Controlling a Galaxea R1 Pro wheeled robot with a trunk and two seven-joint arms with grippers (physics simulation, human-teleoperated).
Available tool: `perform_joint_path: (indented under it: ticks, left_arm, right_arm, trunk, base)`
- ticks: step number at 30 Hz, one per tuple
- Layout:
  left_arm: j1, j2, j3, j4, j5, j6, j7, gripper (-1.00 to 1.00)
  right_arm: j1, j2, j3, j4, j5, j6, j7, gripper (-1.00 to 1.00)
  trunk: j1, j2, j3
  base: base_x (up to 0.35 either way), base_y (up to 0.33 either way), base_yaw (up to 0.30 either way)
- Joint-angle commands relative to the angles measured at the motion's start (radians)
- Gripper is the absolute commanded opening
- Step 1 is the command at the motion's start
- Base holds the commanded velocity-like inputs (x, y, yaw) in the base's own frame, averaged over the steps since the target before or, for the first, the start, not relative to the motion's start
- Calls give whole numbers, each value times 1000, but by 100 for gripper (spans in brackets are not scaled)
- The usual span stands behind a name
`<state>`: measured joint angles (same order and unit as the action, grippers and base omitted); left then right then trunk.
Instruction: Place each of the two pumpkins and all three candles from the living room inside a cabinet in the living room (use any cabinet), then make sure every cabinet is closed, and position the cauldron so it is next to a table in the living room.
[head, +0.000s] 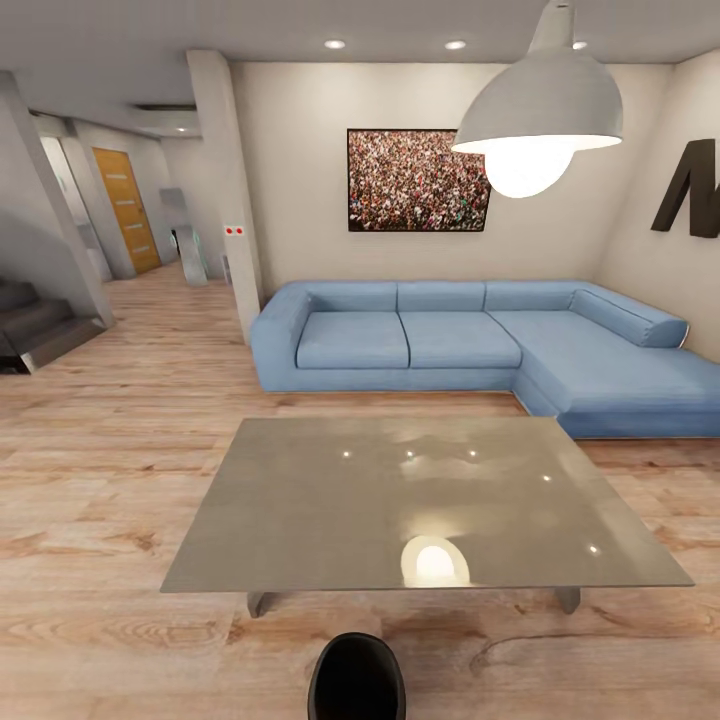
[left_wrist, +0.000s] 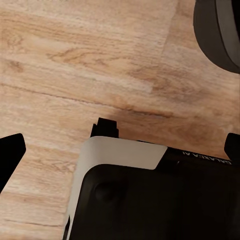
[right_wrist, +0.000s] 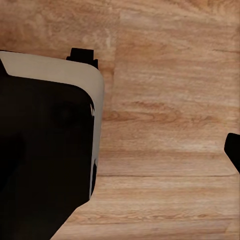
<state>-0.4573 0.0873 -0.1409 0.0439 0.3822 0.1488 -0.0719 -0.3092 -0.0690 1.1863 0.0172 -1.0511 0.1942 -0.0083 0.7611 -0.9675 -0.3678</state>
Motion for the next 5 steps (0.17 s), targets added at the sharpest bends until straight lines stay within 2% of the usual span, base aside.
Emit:
perform_joint_path:
  ticks: [1,5]
  left_arm:
    - [-1,0,-9,2,11,2,-5,100]
    - [-1,0,-9,2,10,2,-5,100]
  right_arm:
    - [-1,0,8,0,-8,4,-1,100]
    - [-1,0,8,0,-9,4,-1,100]
  trunk:
    - [0,-1,-1]
    - [0,-1,-1]
  base:
    - [0,0,0]
    - [0,0,0]
